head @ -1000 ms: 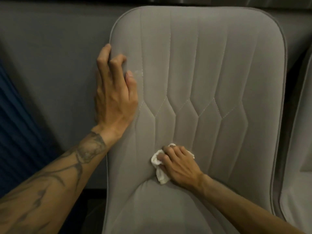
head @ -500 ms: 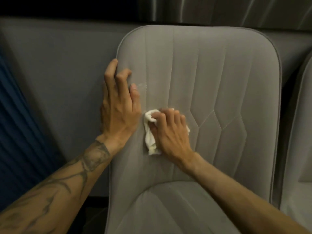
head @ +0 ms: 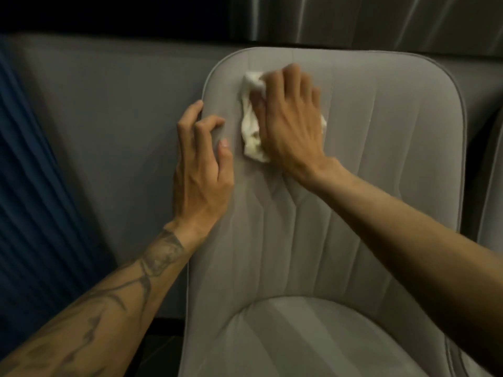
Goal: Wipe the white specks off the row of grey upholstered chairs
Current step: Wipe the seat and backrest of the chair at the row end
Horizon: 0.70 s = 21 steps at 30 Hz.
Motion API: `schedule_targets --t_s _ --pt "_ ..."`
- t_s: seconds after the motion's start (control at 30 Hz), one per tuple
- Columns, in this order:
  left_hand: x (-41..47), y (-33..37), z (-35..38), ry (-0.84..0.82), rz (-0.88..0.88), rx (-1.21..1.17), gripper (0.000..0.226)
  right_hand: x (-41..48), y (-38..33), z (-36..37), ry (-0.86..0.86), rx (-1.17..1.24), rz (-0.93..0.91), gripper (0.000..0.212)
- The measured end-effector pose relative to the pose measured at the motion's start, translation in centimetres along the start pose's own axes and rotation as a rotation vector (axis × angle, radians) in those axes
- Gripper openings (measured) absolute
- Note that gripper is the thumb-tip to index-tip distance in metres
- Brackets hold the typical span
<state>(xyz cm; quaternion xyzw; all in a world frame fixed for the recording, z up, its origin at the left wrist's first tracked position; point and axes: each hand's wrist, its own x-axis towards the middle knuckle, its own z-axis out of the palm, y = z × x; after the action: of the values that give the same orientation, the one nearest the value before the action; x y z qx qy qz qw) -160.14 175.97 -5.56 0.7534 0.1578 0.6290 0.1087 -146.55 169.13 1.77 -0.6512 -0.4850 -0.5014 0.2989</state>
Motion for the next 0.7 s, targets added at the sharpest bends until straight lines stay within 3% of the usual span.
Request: schedule_targets --t_s 0.07,0.13,0.23,0.3,0.47,0.6,0.7 --pt "0.0 -0.1 0.0 0.001 0.018 0.024 0.027 1.2 -0.9 0.3 0.059 -0.042 0.156 0.028" --pt "0.1 -0.1 0.0 0.003 0.028 0.033 0.027 -0.3 -2.3 0.2 0.031 -0.030 0.172 0.029" --pt "0.2 -0.2 0.1 -0.011 0.023 0.027 0.026 -1.3 -1.4 -0.9 -0.124 0.017 -0.076 0.032" --pt "0.2 -0.5 0.1 -0.002 0.027 0.033 0.026 1.3 0.3 -0.9 -0.153 0.001 -0.147 0.036" --pt "0.1 -0.7 -0.4 -0.039 0.057 0.014 0.029 3.2 -1.2 0.0 -0.024 -0.070 0.170 0.036" --pt "-0.9 -1.3 -1.0 -0.083 0.073 -0.062 0.041 0.0 -2.3 -0.5 -0.159 0.049 -0.083 0.030" --pt "-1.5 -1.8 -0.9 -0.056 0.049 -0.076 0.051 2.1 -1.8 0.0 -0.141 0.013 -0.136 0.032"
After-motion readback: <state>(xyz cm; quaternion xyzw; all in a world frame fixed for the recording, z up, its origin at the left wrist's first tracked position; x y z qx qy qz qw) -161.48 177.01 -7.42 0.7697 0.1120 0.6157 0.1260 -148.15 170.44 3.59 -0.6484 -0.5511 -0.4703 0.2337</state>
